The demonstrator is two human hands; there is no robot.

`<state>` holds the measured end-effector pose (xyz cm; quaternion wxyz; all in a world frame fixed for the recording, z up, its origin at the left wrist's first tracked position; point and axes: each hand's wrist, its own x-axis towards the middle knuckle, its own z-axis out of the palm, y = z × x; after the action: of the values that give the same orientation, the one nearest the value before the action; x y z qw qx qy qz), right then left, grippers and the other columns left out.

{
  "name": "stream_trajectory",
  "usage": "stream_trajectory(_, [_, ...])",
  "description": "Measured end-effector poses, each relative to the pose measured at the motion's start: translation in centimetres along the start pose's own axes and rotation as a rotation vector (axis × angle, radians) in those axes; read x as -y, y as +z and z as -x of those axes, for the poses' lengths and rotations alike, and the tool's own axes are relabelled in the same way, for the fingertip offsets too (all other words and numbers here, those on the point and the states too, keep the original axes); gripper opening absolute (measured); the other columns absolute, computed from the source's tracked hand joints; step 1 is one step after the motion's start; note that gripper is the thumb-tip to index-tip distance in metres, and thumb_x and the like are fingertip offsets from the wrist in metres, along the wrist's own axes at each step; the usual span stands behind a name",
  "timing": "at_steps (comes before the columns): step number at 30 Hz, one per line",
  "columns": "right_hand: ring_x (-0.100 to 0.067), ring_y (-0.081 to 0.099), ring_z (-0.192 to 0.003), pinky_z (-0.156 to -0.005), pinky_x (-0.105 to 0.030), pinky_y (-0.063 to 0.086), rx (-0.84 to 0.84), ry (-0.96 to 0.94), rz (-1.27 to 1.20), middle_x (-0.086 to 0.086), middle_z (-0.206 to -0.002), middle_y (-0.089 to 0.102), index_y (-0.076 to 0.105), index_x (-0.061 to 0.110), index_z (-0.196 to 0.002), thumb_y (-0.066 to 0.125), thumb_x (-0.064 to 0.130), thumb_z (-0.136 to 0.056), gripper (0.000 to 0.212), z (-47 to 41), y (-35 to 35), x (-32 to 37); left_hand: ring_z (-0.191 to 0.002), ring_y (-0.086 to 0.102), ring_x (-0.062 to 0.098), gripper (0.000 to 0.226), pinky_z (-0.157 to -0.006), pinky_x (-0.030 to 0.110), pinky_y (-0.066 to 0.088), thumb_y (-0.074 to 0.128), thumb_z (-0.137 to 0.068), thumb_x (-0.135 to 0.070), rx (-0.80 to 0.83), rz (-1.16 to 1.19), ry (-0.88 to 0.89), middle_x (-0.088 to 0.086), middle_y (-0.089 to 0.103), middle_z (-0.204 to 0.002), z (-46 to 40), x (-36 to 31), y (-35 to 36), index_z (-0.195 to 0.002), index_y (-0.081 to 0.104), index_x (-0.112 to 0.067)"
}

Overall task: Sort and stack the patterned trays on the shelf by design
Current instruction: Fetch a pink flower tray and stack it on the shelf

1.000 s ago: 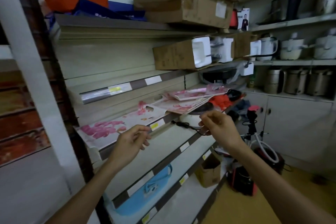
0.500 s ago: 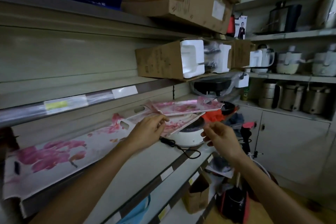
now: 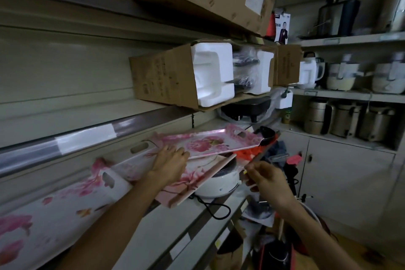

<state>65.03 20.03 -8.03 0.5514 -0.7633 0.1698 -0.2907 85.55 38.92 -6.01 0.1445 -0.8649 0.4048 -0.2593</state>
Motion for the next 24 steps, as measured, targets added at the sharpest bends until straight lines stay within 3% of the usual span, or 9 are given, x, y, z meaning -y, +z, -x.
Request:
stream_trajectory(7, [-0.021, 0.066, -0.072, -0.068, -0.036, 0.056, 0.039, 0.055, -0.082, -0.010, -0.082, 0.070, 0.065, 0.008, -0.095, 0.053, 0.016, -0.097, 0.015, -4.0, -0.3, -1.9, -0.087, 0.068, 0.026, 0.034, -0.074, 0.034, 0.050, 0.057, -0.077, -0.003, 0.004, -0.079, 0.013, 0.004, 0.068, -0.105, -2.0, 0.0, 0.8, -0.108, 0.060, -0.017])
stream_trajectory(12, [-0.022, 0.065, -0.073, -0.070, -0.037, 0.056, 0.098, 0.093, -0.100, -0.014, -0.088, 0.070, 0.064, 0.009, -0.094, 0.052, 0.015, -0.098, 0.014, -6.5, -0.7, -2.8, -0.097, 0.066, 0.026, 0.039, -0.082, 0.035, 0.049, 0.051, -0.082, 0.001, 0.078, -0.093, -0.019, 0.005, 0.067, -0.111, -2.9, -0.5, 0.6, -0.116, 0.056, -0.017])
stream_trajectory(16, [-0.020, 0.063, -0.071, -0.068, -0.035, 0.053, 0.129, 0.111, -0.124, -0.010, -0.081, 0.068, 0.063, 0.004, -0.097, 0.051, 0.013, -0.098, 0.015, -8.6, -1.8, -3.8, -0.100, 0.065, 0.026, 0.042, -0.082, 0.035, 0.049, 0.050, -0.080, 0.001, 0.071, -0.106, -0.049, 0.005, 0.066, -0.115, -3.6, -0.8, 0.1, -0.118, 0.055, -0.017])
stream_trajectory(21, [-0.020, 0.062, -0.068, -0.060, -0.031, 0.052, 0.139, 0.216, -0.233, -0.011, -0.081, 0.068, 0.065, 0.004, -0.096, 0.051, 0.011, -0.097, 0.015, -11.6, -2.6, -5.3, -0.091, 0.069, 0.023, 0.032, -0.074, 0.032, 0.052, 0.062, -0.072, -0.007, -0.018, -0.090, -0.046, -0.001, 0.073, -0.101, -4.4, -1.5, -1.3, -0.100, 0.065, -0.023])
stream_trajectory(24, [-0.027, 0.065, -0.081, -0.067, -0.034, 0.055, 0.170, 0.298, -0.410, -0.020, -0.097, 0.068, 0.064, 0.002, -0.100, 0.052, 0.010, -0.097, 0.015, -13.5, -2.8, -5.9, -0.083, 0.070, 0.021, 0.037, -0.075, 0.034, 0.054, 0.074, -0.058, -0.007, -0.097, -0.140, -0.006, -0.001, 0.075, -0.091, -5.1, -2.9, -2.5, -0.092, 0.068, -0.022])
